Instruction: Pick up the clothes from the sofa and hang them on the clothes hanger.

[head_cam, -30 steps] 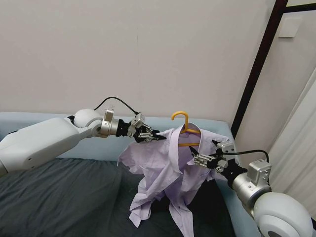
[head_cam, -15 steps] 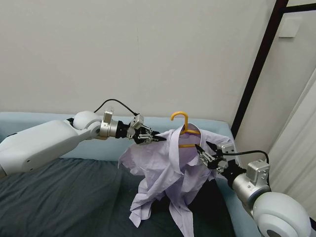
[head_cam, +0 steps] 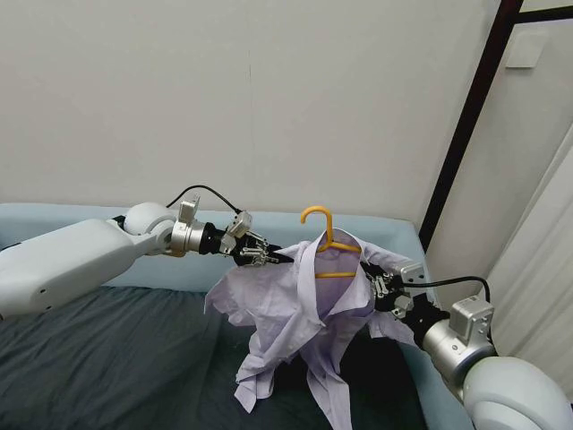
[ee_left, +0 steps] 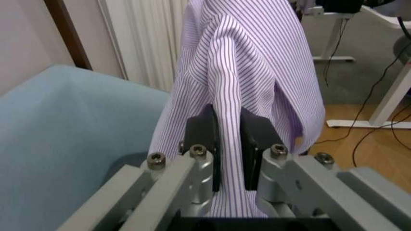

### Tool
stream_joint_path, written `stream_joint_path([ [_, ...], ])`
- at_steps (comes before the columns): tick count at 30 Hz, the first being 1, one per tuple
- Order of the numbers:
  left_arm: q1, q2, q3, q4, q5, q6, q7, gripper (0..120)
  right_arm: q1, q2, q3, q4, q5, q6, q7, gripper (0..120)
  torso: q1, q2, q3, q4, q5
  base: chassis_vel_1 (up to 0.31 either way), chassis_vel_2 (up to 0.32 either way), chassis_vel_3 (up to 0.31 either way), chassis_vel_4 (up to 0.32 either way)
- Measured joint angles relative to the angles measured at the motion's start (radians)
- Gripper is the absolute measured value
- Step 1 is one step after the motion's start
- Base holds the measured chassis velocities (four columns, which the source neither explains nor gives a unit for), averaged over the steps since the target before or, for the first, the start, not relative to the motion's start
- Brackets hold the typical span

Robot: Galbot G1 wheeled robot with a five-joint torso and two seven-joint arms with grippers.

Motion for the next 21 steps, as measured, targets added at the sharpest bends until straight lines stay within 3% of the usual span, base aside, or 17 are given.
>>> stream_joint_path([
  [5, 0.001, -0.040, 0.003, 0.013, -0.002, 0.010, -0.020, 8, 0.018, -0.061, -0.003, 0.013, -0.022, 0.000, -0.037, 0, 0.000, 0.000, 0.000, 0.0006, 0.0001, 0.000, 0.000, 0.000, 0.000],
  [9, -0.005, -0.081, 0.004, 0.044, -0.032, 0.017, -0.025, 8, 0.009, -0.108, -0.006, 0.030, -0.049, -0.008, -0.074, 0, 0.000, 0.000, 0.000, -0.0009, 0.0000, 0.000, 0.000, 0.000, 0.000],
  [13, -0.023, -0.082, 0.010, 0.052, -0.055, 0.021, -0.018, 8, 0.008, -0.114, -0.024, 0.023, -0.075, -0.012, -0.093, 0, 0.000, 0.000, 0.000, 0.0003, 0.0002, 0.000, 0.000, 0.000, 0.000],
  [21, -0.034, -0.082, 0.013, 0.051, -0.062, 0.022, -0.021, 8, 0.013, -0.100, -0.035, 0.002, -0.083, -0.024, -0.076, 0, 0.000, 0.000, 0.000, 0.0001, 0.0000, 0.000, 0.000, 0.000, 0.000],
])
